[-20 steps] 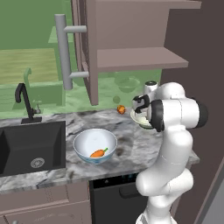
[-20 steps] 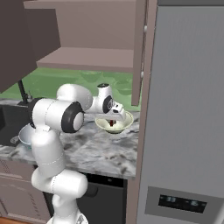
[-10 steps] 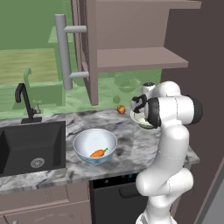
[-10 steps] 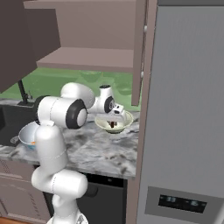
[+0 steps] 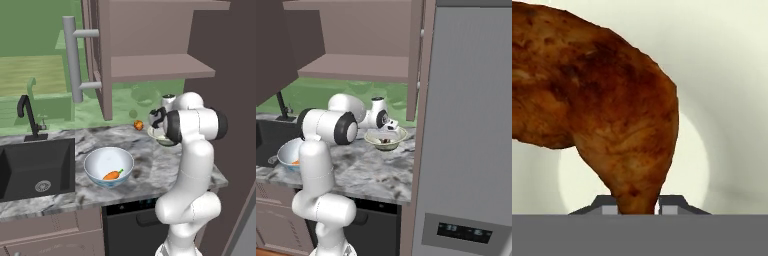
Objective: Pick both bowls and place them on the counter. Then place the chicken drumstick in one bowl and place the carrot in the other bowl.
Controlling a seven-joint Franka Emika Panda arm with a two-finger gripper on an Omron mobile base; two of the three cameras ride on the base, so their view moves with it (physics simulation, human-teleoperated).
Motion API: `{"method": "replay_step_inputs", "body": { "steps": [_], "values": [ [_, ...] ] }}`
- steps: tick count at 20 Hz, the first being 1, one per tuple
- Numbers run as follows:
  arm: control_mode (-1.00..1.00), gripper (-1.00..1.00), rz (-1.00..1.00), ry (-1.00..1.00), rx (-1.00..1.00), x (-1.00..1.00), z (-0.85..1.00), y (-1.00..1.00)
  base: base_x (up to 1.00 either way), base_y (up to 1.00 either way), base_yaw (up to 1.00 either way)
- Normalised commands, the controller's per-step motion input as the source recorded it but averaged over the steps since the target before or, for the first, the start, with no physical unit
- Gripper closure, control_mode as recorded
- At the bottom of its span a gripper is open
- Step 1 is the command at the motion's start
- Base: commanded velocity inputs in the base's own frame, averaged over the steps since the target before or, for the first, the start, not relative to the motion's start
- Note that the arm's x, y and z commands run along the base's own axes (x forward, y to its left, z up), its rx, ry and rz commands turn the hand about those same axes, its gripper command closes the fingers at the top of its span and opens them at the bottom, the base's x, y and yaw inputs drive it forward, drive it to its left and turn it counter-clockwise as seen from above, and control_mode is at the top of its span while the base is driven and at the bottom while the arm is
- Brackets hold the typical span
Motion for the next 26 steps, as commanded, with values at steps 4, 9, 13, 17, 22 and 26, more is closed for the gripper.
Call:
{"method": "replay_step_inputs", "body": {
  "steps": [4,9,13,17,22,26],
  "values": [
    [-1.00,-1.00,0.00,0.00,0.04,-0.04,0.00,-0.11,0.00,0.00,0.00],
    [-1.00,-1.00,0.00,0.00,0.04,-0.21,0.02,-0.04,0.00,0.00,0.00],
    [-1.00,-1.00,0.00,-0.02,0.02,-0.38,0.24,0.02,0.00,0.00,0.00],
    [-1.00,-1.00,-0.03,-0.03,0.00,-0.43,0.30,0.08,0.00,0.00,0.00],
    [-1.00,-1.00,-0.03,-0.03,0.00,-0.48,0.23,0.02,0.00,0.00,0.00],
    [-1.00,-1.00,-0.04,-0.04,0.00,-0.48,0.27,0.03,0.00,0.00,0.00]
  ]
}}
